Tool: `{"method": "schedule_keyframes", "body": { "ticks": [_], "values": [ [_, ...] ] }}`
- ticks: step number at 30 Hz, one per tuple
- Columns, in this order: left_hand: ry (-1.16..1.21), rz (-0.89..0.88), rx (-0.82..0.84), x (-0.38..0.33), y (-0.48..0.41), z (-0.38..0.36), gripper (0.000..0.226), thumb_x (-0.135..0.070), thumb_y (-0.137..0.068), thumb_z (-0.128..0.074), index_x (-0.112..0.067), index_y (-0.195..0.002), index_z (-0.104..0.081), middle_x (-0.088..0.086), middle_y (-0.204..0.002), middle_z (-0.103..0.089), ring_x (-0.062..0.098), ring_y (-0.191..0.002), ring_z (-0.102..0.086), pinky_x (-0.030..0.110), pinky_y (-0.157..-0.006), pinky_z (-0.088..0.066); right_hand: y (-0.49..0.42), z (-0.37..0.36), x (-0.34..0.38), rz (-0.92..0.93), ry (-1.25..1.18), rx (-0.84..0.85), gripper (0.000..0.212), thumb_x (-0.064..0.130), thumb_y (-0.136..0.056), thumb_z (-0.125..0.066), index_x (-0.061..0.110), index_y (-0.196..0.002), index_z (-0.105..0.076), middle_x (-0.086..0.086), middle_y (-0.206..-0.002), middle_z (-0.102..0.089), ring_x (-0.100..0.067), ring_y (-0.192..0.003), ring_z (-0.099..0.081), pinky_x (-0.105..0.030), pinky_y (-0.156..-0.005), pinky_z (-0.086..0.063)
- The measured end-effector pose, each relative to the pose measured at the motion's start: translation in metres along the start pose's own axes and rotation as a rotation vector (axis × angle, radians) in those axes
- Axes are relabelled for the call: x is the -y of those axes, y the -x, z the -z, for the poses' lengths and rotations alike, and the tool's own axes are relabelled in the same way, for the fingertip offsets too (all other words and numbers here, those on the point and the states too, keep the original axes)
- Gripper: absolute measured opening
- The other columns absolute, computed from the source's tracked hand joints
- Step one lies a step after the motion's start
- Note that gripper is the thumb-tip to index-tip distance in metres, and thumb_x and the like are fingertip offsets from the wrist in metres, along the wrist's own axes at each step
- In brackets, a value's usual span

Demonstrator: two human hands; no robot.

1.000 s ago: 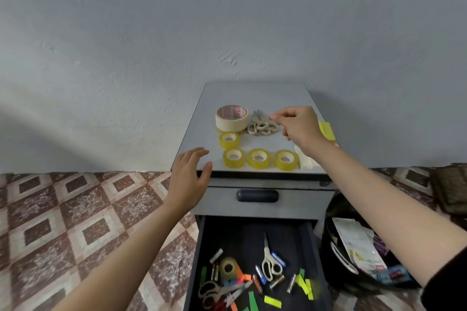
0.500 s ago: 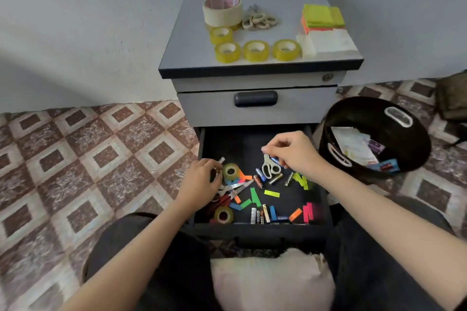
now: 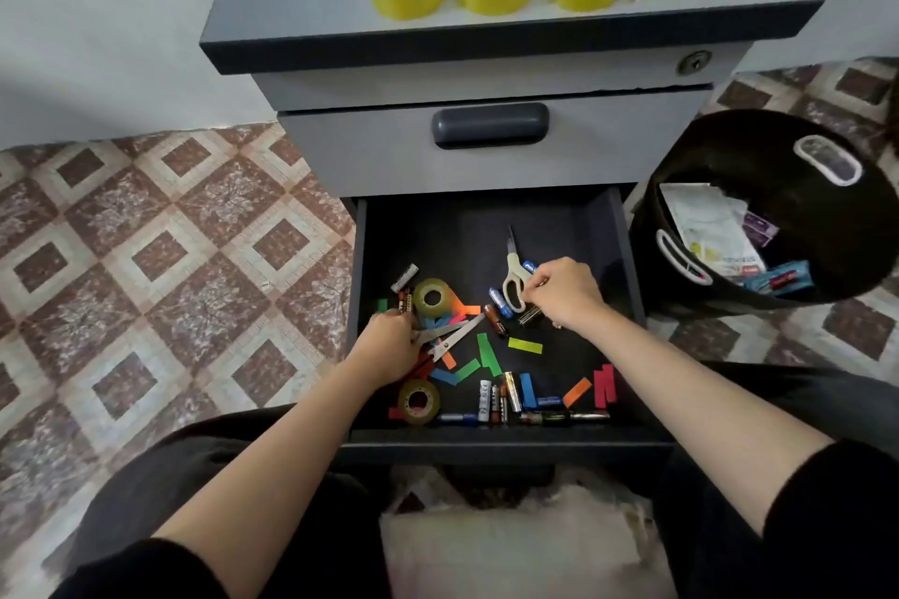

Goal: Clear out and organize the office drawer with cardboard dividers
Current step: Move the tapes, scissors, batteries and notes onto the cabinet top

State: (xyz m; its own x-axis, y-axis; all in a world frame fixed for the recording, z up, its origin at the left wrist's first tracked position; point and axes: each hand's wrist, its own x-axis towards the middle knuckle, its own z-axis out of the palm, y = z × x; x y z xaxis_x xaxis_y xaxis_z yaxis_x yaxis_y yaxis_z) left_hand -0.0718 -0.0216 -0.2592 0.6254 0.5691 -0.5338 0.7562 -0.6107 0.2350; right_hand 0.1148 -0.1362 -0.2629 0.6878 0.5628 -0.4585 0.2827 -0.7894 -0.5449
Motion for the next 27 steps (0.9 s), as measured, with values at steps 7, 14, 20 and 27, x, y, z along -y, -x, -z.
{"method": "schedule_keyframes", "body": {
  "ticks": [7,14,20,27],
  "values": [
    [-0.075,0.090,0.011,0.003,-0.015,-0.016,0.026,-0.016,-0.095,-0.045,0.002,-0.111,-0.055,0.017,-0.112,-0.060,0.031,-0.103,-0.058,0.032,-0.079,-0.045,-0.023,-0.026,0.000,-0.079,0.203,-0.023,0.021,0.021,-0.087,-0.062,0.007,-0.101,-0.069,-0.011,-0.101,-0.066,-0.027,-0.090,-0.064,-0.027,-0.063,-0.045],
    [-0.139,0.138,-0.023,0.000,-0.018,-0.024,0.025,-0.002,-0.092,-0.043,0.000,-0.116,-0.049,0.017,-0.112,-0.061,0.032,-0.103,-0.059,0.033,-0.075,-0.047,-0.022,-0.042,-0.002,-0.043,0.381,-0.044,0.023,0.022,-0.091,-0.058,0.003,-0.102,-0.065,-0.012,-0.102,-0.066,-0.027,-0.091,-0.065,-0.030,-0.064,-0.047],
    [-0.061,0.087,-0.080,-0.001,-0.024,-0.025,0.038,-0.020,-0.094,-0.052,0.000,-0.125,-0.042,0.019,-0.132,-0.041,0.032,-0.119,-0.044,0.032,-0.093,-0.039,-0.021,-0.045,-0.007,-0.059,0.314,-0.119,0.050,0.027,-0.087,-0.066,0.003,-0.126,-0.048,-0.017,-0.127,-0.048,-0.031,-0.111,-0.054,-0.033,-0.081,-0.048],
    [-0.147,0.120,-0.001,0.001,-0.029,-0.024,0.052,-0.015,-0.090,-0.058,0.000,-0.132,-0.030,0.019,-0.133,-0.040,0.030,-0.122,-0.042,0.030,-0.096,-0.037,-0.022,-0.048,-0.009,-0.112,0.394,-0.036,0.069,0.035,-0.081,-0.072,0.004,-0.133,-0.040,-0.016,-0.127,-0.052,-0.030,-0.113,-0.054,-0.033,-0.082,-0.048]
  ]
}}
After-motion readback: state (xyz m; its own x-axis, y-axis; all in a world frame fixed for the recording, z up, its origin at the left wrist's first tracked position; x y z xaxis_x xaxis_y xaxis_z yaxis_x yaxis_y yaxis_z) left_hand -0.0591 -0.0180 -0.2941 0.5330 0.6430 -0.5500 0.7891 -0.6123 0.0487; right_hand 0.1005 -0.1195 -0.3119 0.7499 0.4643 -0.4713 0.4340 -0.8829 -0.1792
